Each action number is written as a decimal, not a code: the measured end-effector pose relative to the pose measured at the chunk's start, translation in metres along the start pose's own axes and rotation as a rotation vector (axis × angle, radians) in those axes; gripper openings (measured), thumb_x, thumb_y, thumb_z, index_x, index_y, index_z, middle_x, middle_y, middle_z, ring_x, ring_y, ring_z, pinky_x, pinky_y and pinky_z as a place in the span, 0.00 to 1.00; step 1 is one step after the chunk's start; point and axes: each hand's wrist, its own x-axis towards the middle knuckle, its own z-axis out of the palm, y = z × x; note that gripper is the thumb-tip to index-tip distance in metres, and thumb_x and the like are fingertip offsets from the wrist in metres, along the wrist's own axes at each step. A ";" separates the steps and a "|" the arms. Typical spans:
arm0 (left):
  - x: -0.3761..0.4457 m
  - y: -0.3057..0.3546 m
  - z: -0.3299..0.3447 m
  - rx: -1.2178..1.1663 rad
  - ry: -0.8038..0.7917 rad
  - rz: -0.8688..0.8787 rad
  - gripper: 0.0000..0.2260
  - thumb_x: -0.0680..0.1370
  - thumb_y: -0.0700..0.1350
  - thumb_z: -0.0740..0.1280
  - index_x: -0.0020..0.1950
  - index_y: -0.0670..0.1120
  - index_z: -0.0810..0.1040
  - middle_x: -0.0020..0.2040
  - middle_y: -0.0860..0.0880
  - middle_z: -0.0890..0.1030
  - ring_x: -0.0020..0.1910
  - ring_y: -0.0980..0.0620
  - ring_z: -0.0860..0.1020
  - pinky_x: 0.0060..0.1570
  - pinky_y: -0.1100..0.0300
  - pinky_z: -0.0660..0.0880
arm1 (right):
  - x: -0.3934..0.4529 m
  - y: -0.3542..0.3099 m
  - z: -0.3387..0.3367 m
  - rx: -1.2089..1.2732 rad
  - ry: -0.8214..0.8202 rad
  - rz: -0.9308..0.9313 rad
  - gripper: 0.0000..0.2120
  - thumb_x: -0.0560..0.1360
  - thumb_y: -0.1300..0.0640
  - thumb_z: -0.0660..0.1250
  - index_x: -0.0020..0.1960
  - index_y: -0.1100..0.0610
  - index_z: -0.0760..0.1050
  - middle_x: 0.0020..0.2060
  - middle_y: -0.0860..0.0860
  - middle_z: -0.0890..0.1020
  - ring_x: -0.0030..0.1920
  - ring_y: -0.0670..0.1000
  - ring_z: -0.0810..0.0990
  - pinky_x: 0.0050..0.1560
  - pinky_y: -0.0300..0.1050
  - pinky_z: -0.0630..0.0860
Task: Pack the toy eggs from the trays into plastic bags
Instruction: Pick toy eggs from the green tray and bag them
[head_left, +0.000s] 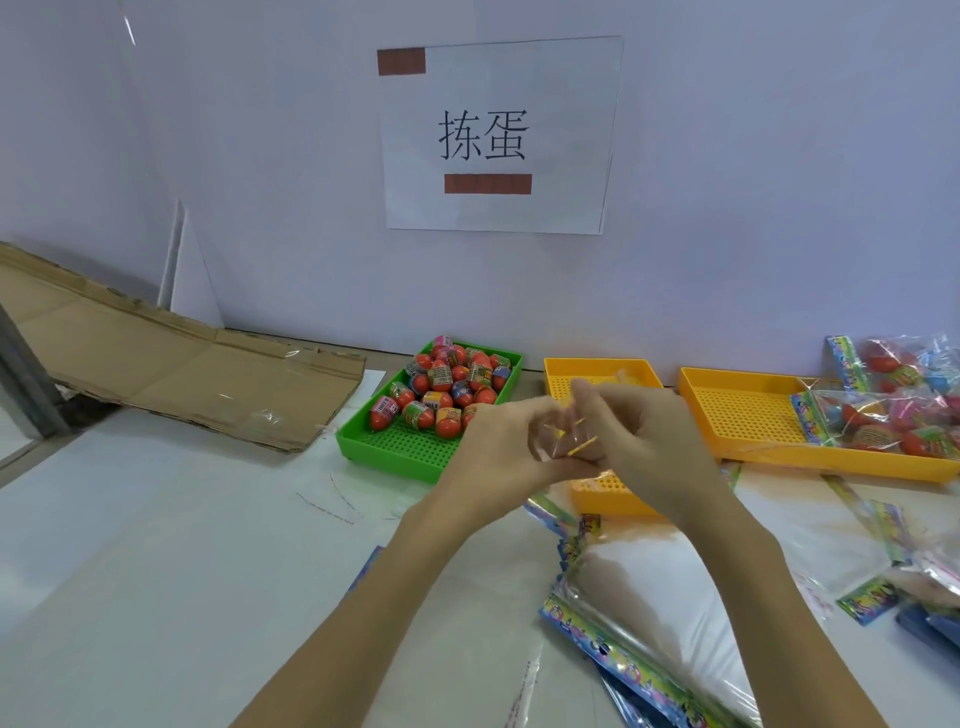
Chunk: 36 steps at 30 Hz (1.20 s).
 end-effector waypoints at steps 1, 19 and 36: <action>0.000 0.001 0.002 -0.105 -0.013 -0.049 0.11 0.70 0.52 0.83 0.43 0.53 0.82 0.38 0.52 0.84 0.33 0.57 0.80 0.36 0.54 0.79 | 0.000 -0.001 -0.001 -0.040 0.094 -0.033 0.19 0.85 0.48 0.61 0.40 0.51 0.82 0.32 0.46 0.86 0.33 0.45 0.86 0.42 0.40 0.83; -0.011 -0.038 0.017 -0.522 0.013 -0.581 0.18 0.85 0.32 0.59 0.75 0.37 0.69 0.63 0.42 0.80 0.49 0.55 0.84 0.33 0.72 0.76 | 0.075 -0.057 0.104 -0.587 -0.411 0.017 0.15 0.82 0.66 0.61 0.64 0.56 0.82 0.62 0.53 0.82 0.62 0.54 0.80 0.61 0.46 0.78; -0.003 -0.024 0.022 -0.714 0.096 -0.453 0.07 0.75 0.34 0.76 0.51 0.36 0.84 0.46 0.38 0.87 0.41 0.47 0.84 0.49 0.51 0.84 | 0.041 -0.016 0.050 -0.220 0.151 -0.133 0.15 0.78 0.63 0.72 0.63 0.55 0.79 0.55 0.52 0.74 0.53 0.44 0.80 0.57 0.32 0.77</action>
